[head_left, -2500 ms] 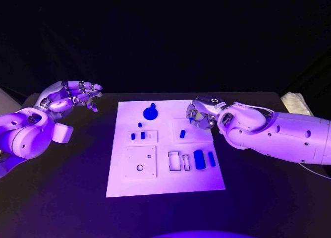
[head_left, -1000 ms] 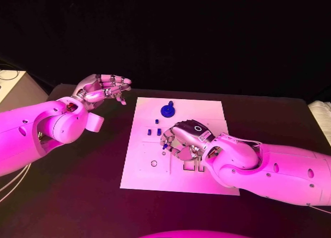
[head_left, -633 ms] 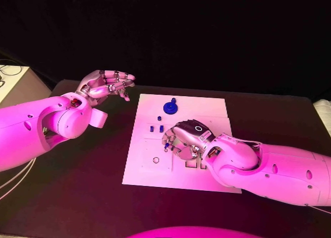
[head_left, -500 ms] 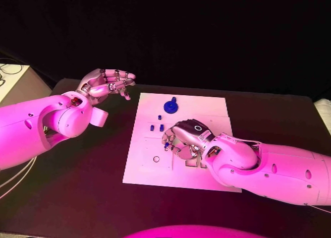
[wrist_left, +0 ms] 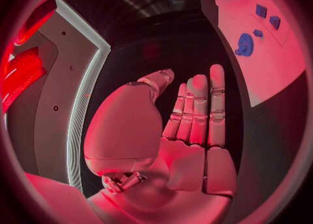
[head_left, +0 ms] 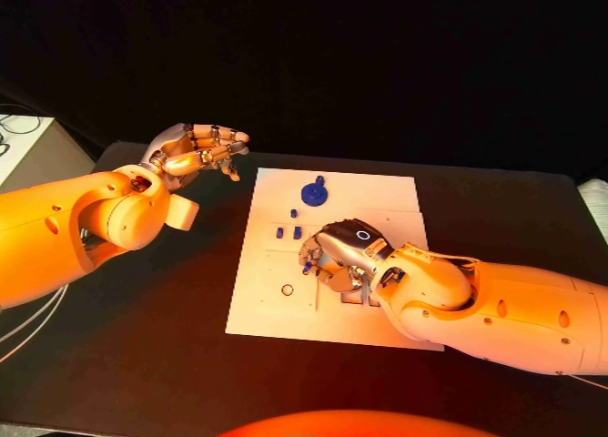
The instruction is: Assemble the parts on the task board
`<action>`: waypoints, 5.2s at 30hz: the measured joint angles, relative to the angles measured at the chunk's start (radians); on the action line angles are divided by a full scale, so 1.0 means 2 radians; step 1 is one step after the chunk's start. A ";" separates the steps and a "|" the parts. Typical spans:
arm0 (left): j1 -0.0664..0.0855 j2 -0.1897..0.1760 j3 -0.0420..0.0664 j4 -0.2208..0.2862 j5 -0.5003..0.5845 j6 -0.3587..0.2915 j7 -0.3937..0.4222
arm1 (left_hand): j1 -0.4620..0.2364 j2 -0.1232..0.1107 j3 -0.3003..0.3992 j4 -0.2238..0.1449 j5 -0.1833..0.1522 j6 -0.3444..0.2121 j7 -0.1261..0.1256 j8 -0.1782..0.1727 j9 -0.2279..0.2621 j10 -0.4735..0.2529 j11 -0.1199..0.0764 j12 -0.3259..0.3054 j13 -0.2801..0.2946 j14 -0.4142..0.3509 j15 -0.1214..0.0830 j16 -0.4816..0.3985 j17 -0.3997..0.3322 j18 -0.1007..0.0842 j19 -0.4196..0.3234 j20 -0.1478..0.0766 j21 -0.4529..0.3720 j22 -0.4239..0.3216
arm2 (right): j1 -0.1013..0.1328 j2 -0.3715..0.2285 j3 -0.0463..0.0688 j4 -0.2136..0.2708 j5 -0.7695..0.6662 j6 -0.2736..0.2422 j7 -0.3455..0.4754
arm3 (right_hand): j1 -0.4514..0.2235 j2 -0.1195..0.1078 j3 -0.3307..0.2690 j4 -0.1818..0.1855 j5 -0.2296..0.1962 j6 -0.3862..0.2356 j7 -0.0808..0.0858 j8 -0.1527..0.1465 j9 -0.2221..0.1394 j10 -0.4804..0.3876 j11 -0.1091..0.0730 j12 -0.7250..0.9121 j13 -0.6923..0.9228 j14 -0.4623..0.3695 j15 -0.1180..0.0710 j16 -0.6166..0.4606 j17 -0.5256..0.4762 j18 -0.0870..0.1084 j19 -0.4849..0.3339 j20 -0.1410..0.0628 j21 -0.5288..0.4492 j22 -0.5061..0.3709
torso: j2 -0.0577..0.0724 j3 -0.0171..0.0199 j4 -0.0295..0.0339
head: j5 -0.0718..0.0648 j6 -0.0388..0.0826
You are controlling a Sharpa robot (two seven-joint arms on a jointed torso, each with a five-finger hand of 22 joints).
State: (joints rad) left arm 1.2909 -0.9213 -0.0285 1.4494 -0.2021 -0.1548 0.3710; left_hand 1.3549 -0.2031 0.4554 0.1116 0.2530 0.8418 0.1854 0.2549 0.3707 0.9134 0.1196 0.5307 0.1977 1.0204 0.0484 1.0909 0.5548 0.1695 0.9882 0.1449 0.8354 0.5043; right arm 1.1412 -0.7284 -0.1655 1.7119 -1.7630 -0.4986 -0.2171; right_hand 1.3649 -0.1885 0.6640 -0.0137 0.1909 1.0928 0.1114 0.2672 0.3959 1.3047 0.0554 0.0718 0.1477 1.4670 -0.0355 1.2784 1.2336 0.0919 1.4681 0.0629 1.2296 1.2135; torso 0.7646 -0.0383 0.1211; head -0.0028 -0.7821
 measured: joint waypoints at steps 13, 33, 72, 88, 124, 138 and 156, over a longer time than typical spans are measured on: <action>0.000 0.000 0.000 0.000 0.000 0.000 0.000 | 0.000 0.000 0.000 0.000 0.000 0.000 0.000 0.002 0.000 0.000 0.000 0.000 -0.001 0.000 0.000 0.000 0.000 0.000 0.000 0.000 0.000 0.000 | 0.000 0.001 -0.001 -0.002 -0.003 0.008 -0.002 | 0.000 0.000 0.000 0.000 0.001 0.000 0.000 -0.001 0.001 0.001 -0.001 0.001 0.000 0.000 0.000 0.000 0.000 0.000 0.000 0.000 0.000 0.000 | 0.000 0.0002 0.0000 | 0.001 -0.003; 0.000 -0.001 0.000 0.000 0.001 0.001 -0.002 | 0.000 0.000 0.000 0.000 0.000 0.000 0.000 0.002 0.000 0.000 0.000 0.000 -0.001 0.000 0.000 0.000 0.000 0.000 0.000 0.000 0.000 0.000 | -0.004 0.011 -0.002 -0.008 -0.016 0.017 -0.006 | -0.002 -0.001 0.001 -0.002 0.001 -0.001 0.000 0.000 0.001 0.003 -0.003 0.001 0.000 0.001 0.001 0.000 -0.004 0.000 0.000 0.000 0.000 -0.001 | 0.000 0.0000 0.0001 | 0.002 -0.006; 0.000 -0.001 0.000 -0.003 0.004 0.005 -0.006 | 0.002 0.002 0.000 0.000 0.000 0.000 0.000 0.002 0.000 0.000 0.000 -0.002 -0.002 0.000 0.000 0.000 0.001 0.000 0.000 0.000 -0.002 -0.001 | 0.015 -0.061 0.003 0.040 0.026 -0.034 0.018 | -0.008 -0.025 -0.058 0.020 -0.001 -0.074 0.022 -0.048 -0.016 -0.156 0.023 0.070 -0.031 -0.004 0.024 -0.010 -0.070 0.016 -0.041 0.021 -0.090 -0.071 | -0.001 0.0004 -0.0002 | -0.010 0.005; 0.000 -0.001 -0.001 -0.001 0.005 0.008 -0.006 | 0.002 0.002 0.000 0.000 0.000 0.000 0.000 0.002 0.000 0.000 0.000 -0.002 -0.002 0.000 0.000 0.000 0.001 0.000 0.000 0.000 -0.002 -0.001 | 0.069 -0.127 0.008 0.020 0.113 0.053 0.042 | -0.022 -0.040 -0.077 0.027 0.011 -0.073 0.015 -0.054 -0.017 -0.151 0.019 0.080 -0.037 -0.002 0.023 0.018 -0.039 0.010 -0.023 0.019 -0.051 -0.031 | 0.000 0.0001 0.0001 | -0.021 0.011; 0.000 -0.004 -0.002 -0.001 0.005 0.012 -0.010 | 0.002 0.002 0.000 0.000 0.000 0.000 0.000 0.002 0.000 0.000 0.000 -0.002 -0.003 -0.002 0.002 0.000 0.001 0.000 0.000 0.000 -0.002 -0.001 | 0.067 -0.109 0.005 0.003 0.061 0.102 0.017 | -0.012 -0.018 -0.046 0.042 -0.008 -0.020 0.004 -0.031 -0.007 -0.089 0.007 0.091 -0.038 -0.001 0.011 0.025 -0.040 0.004 -0.008 0.008 -0.019 0.001 | 0.000 0.0004 -0.0002 | -0.022 0.008; 0.000 -0.004 -0.002 -0.002 0.005 0.012 -0.012 | 0.002 0.002 0.000 0.000 0.000 0.000 0.000 0.002 0.000 0.000 0.000 -0.002 -0.003 -0.002 0.002 0.000 0.001 0.000 0.000 0.000 -0.002 -0.001 | 0.063 -0.106 0.005 0.004 0.043 0.086 0.002 | -0.003 -0.004 -0.016 0.019 -0.033 0.003 -0.003 -0.013 0.013 -0.066 0.019 0.094 -0.029 0.000 0.000 0.029 -0.039 -0.004 -0.001 0.001 -0.002 0.021 | 0.000 0.0004 0.0001 | -0.023 0.006; -0.001 0.001 -0.002 -0.008 0.005 0.014 -0.012 | 0.002 0.002 0.000 0.000 0.000 0.000 0.000 0.002 0.000 0.000 0.000 -0.002 -0.003 -0.002 0.002 0.000 0.001 0.000 0.000 0.000 -0.002 -0.001 | 0.084 -0.125 0.011 0.062 0.030 0.053 -0.003 | 0.000 -0.005 -0.016 0.019 -0.035 0.004 -0.003 -0.012 0.015 -0.065 0.020 0.093 -0.028 0.000 0.000 0.029 -0.038 -0.004 -0.001 0.001 0.000 0.023 | -0.001 0.0003 0.0003 | -0.021 0.008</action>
State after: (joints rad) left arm 1.2890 -0.9184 -0.0321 1.4343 -0.1913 -0.1276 0.3467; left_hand 1.3591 -0.1990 0.4554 0.1116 0.2530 0.8418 0.1854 0.2588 0.3705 0.9134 0.1196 0.5265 0.1920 1.0168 0.0520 1.0909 0.5573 0.1694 0.9881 0.1449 0.8317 0.5016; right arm 1.3099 -0.9777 -0.1438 1.8353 -1.7034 -0.3924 -0.2241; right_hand 1.3645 -0.1979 0.6327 0.0234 0.1212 1.0998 0.1052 0.2440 0.4257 1.1747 0.0959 0.2582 0.0911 1.4667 -0.0359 1.3370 1.1585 0.0842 1.4665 0.0646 1.2296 1.2600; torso 0.7624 -0.0377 0.1218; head -0.0455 -0.7665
